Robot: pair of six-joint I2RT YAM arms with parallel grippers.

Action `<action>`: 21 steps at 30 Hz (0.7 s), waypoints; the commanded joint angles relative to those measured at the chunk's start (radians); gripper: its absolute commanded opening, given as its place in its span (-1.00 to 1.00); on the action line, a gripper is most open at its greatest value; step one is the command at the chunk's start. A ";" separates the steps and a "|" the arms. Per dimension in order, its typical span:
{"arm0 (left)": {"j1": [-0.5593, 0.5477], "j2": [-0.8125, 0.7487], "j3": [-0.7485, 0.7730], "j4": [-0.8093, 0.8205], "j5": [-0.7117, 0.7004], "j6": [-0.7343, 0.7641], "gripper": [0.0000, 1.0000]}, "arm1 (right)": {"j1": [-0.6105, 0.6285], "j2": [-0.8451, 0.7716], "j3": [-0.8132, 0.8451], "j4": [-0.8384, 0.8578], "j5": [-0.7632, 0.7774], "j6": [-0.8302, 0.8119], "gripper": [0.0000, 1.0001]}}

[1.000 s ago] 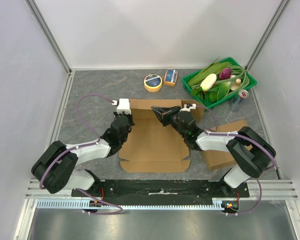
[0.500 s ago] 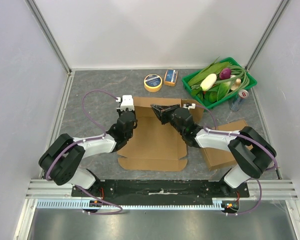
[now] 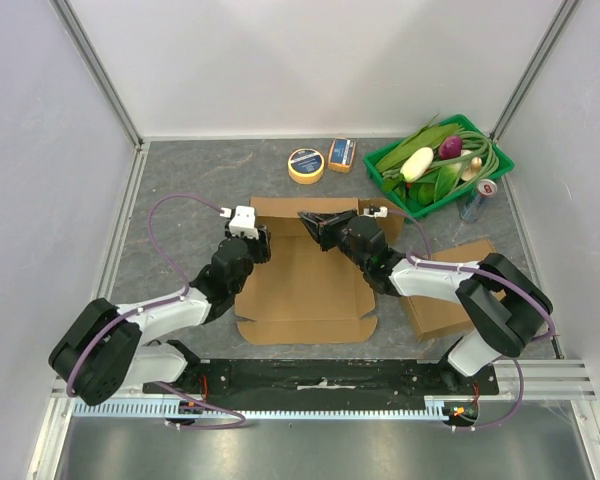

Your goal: Fold the paper box

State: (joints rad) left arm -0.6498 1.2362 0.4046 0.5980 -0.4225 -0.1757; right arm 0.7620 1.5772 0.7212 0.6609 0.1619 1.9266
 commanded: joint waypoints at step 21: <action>0.015 0.140 -0.062 0.261 -0.128 0.015 -0.96 | -0.107 -0.216 -0.004 -0.327 -0.358 -0.702 0.77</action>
State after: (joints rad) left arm -0.6361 1.4097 0.3813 0.7677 -0.5682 -0.1741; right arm 0.7177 1.5440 0.6937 0.5812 0.0021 1.7180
